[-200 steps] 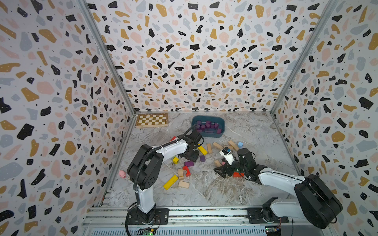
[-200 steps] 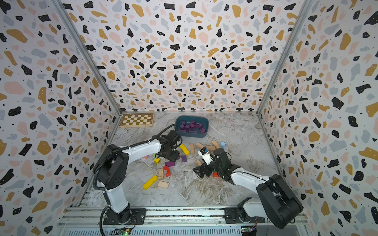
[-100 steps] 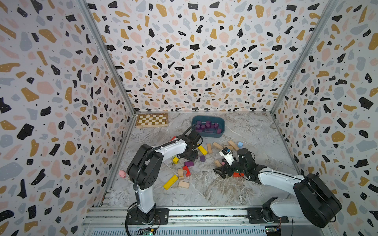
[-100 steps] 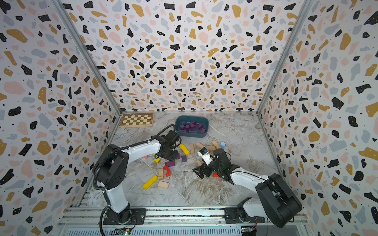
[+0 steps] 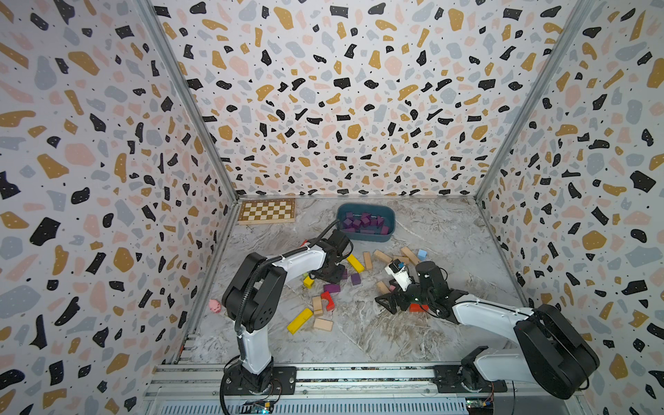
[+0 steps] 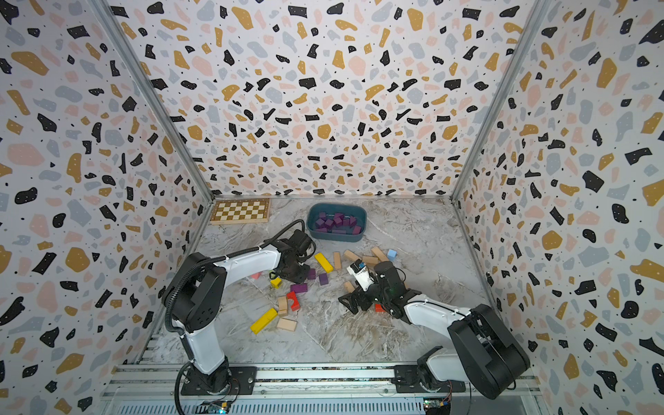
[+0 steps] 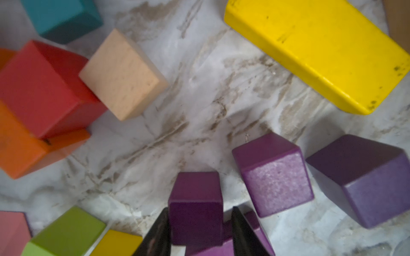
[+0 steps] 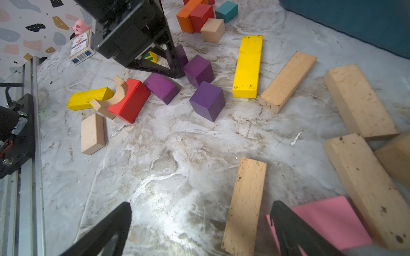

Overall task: Pick purple bricks into the storage bin
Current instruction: Pick up the building block from the center of the board.

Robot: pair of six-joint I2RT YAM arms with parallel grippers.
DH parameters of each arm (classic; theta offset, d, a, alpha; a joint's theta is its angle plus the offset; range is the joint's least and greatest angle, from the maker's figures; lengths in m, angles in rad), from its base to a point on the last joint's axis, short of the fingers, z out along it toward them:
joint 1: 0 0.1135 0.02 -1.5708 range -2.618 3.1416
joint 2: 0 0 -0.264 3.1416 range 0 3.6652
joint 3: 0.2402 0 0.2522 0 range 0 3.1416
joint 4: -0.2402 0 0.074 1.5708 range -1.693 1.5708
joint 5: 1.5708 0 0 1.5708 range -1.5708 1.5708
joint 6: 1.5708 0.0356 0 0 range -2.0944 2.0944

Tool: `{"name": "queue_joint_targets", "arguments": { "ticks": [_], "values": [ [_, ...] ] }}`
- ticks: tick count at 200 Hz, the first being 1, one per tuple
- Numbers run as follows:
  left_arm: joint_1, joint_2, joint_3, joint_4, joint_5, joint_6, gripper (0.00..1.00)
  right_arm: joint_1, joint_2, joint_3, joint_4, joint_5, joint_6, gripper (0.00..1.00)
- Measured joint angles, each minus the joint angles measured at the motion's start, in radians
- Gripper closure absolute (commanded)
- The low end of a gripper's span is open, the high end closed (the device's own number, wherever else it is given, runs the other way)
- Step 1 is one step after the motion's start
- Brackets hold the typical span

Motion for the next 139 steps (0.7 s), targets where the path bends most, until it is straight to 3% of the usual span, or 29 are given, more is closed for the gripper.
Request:
{"name": "queue_joint_targets", "arguments": {
  "ticks": [70, 139],
  "values": [
    [0.005, 0.000, 0.000, 0.004, 0.001, -0.003, 0.87, 0.000, 0.006, 0.000, 0.000, -0.003, 0.000, 0.00],
    [0.006, -0.002, 0.040, -0.053, -0.013, -0.001, 0.93, 0.001, 0.009, 0.000, 0.000, -0.003, 0.000, 0.00]
  ]
}}
